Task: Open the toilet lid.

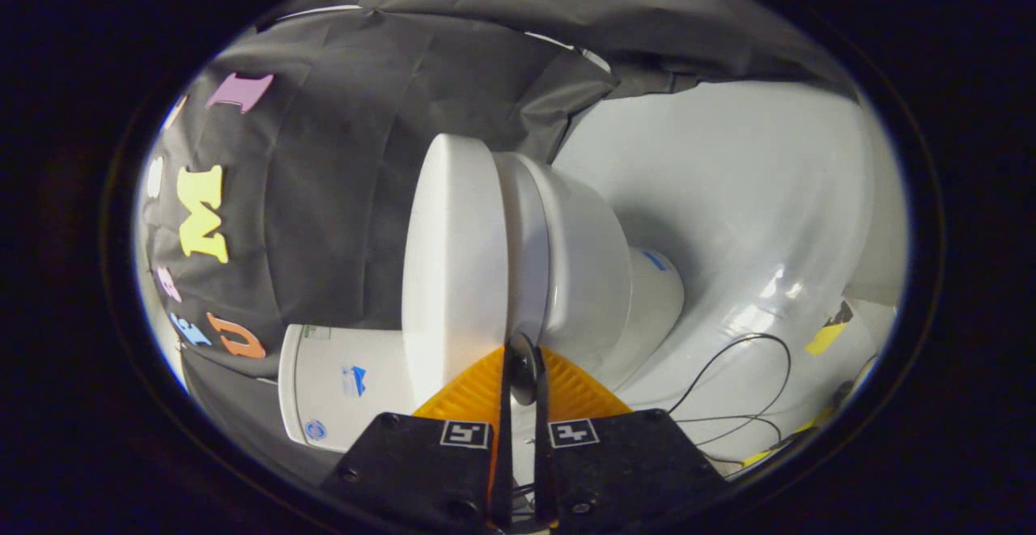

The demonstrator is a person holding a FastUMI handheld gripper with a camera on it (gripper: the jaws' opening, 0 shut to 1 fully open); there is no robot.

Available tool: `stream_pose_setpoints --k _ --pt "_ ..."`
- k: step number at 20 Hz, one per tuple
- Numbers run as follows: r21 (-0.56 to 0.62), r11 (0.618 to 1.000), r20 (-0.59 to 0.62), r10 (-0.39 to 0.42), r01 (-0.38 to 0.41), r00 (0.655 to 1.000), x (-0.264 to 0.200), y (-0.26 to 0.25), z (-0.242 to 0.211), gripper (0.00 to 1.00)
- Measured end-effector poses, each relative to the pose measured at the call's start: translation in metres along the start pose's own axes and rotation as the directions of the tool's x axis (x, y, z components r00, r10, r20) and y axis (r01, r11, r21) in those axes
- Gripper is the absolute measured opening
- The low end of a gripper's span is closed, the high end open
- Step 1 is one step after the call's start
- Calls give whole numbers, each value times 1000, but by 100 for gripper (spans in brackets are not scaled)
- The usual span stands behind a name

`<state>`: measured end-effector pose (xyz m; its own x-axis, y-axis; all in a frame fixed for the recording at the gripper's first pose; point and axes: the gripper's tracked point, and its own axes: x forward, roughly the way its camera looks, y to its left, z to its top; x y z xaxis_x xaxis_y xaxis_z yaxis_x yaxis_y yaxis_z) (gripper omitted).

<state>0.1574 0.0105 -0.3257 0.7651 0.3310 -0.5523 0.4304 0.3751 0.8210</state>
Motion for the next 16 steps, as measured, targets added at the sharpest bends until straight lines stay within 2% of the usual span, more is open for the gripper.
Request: stream_pose_setpoints --k 2,7,16 --pt "-45 999 1 -10 10 1000 -1 0 -3 11" --pt "-109 993 12 -49 50 999 -3 5 -2 10" --pt "-220 972 64 -69 81 996 -17 21 3 10"
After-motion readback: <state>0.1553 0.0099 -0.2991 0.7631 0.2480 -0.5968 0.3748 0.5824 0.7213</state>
